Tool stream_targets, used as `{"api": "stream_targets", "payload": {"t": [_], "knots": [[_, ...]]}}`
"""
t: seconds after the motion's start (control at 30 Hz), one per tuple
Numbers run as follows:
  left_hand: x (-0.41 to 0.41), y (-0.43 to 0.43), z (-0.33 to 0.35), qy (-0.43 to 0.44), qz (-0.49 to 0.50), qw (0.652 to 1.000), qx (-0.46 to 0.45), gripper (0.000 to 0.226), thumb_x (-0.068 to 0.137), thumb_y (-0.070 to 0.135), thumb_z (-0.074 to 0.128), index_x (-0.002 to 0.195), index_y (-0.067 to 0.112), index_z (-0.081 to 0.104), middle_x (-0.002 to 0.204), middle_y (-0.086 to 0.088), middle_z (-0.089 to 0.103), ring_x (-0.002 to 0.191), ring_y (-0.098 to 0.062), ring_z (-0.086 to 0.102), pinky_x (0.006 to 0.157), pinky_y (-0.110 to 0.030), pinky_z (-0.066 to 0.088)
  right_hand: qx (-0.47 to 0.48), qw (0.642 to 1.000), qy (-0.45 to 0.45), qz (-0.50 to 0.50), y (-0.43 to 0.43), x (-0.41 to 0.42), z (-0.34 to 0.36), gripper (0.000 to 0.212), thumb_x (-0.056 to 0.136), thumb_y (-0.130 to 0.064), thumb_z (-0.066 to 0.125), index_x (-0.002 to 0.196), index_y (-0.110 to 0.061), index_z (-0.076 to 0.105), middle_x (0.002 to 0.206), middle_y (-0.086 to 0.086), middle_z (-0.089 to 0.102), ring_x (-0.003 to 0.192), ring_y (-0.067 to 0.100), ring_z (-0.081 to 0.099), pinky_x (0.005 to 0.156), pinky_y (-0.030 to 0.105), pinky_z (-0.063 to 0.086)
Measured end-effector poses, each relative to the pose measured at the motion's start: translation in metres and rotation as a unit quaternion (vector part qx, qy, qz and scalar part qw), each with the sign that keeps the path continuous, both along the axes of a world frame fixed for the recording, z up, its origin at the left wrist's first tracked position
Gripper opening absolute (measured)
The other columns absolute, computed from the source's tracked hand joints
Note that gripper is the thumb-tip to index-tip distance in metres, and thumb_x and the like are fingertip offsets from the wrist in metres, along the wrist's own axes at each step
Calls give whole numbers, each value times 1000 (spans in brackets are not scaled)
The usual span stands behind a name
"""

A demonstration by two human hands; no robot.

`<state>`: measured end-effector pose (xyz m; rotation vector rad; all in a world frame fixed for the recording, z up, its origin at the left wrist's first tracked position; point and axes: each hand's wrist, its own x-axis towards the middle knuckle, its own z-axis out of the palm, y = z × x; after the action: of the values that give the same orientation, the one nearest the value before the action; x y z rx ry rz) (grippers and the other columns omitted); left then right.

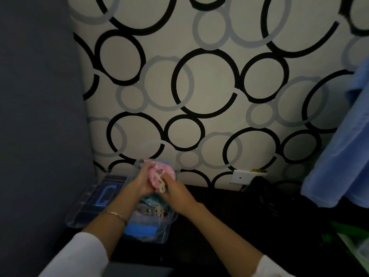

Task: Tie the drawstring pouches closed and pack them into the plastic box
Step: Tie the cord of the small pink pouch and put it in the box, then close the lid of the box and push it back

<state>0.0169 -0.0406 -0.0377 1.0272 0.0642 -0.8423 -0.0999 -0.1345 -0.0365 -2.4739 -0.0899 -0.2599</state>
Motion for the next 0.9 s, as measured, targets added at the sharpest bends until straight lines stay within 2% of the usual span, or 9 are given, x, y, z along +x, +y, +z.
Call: {"api": "stream_targets", "payload": {"t": [0.07, 0.13, 0.2, 0.27, 0.4, 0.53, 0.7, 0.83, 0.9], "knots": [[-2, 10, -10, -30, -16, 993, 110, 27, 97, 20, 41, 97, -2, 57, 87, -22, 60, 79, -33, 56, 89, -46, 46, 0, 995, 93, 31, 10, 8, -15, 39, 97, -28, 56, 129, -7, 49, 120, 17, 62, 104, 29, 61, 89, 40, 52], [-1, 14, -16, -199, 12, 936, 289, 18, 92, 7, 46, 102, -3, 56, 84, -22, 62, 78, -34, 59, 82, -42, 49, 46, 987, 153, 19, 13, 12, -18, 33, 98, -38, 50, 107, -8, 59, 104, 18, 66, 92, 30, 63, 83, 45, 52], [7, 17, -18, -447, 65, 778, 436, 48, 85, 3, 58, 130, -3, 45, 120, -21, 57, 111, -34, 56, 93, -38, 47, 95, 990, 94, -54, 7, 24, -13, 31, 100, -28, 44, 90, -4, 60, 92, 18, 65, 81, 27, 61, 80, 49, 50], [7, 24, -12, -598, 14, 642, 481, 63, 83, 9, 63, 140, 7, 37, 137, -15, 44, 125, -31, 45, 104, -38, 42, 56, 994, 37, -89, -1, 38, -7, 23, 96, -12, 46, 110, -2, 62, 111, 19, 65, 99, 26, 61, 91, 46, 50], [9, 27, -23, -519, -364, 563, 530, 63, 93, 26, 59, 146, 9, 31, 150, -14, 36, 134, -30, 41, 110, -39, 38, -284, 938, 196, 31, 2, 61, -16, 72, 88, -33, 60, 150, -16, 28, 155, 17, 25, 141, 34, 26, 117, 48, 23], [10, 27, -46, -513, -395, 470, 600, 93, 94, 38, 57, 153, 1, -5, 161, -19, -5, 149, -34, 1, 122, -41, 11, -419, 861, 287, 20, 8, 73, -38, 87, 89, -53, 51, 155, -31, -1, 164, 10, -7, 150, 32, 1, 119, 56, 1], [-3, 25, -52, -511, -374, 496, 594, 93, 93, 37, 59, 152, -1, -2, 160, -21, -5, 149, -35, -3, 122, -42, 8, -457, 843, 284, 2, 16, 67, -42, 90, 85, -52, 58, 155, -30, 5, 163, 10, 1, 149, 34, 7, 118, 60, 2], [4, 50, -29, -544, -191, 685, 446, 29, 91, 21, 61, 118, 9, 60, 116, -13, 64, 111, -29, 60, 93, -36, 48, -288, 944, 163, -3, 6, 56, -23, 59, 81, -36, 64, 137, -24, 48, 137, 12, 49, 129, 32, 44, 111, 49, 33], [15, 75, -17, -545, 4, 726, 420, 15, 93, 17, 54, 89, 9, 66, 84, -6, 66, 84, -22, 63, 77, -38, 51, -208, 973, 93, -20, -2, 46, -18, 49, 77, -25, 66, 124, -17, 59, 125, 10, 59, 118, 31, 54, 101, 40, 44]]}}
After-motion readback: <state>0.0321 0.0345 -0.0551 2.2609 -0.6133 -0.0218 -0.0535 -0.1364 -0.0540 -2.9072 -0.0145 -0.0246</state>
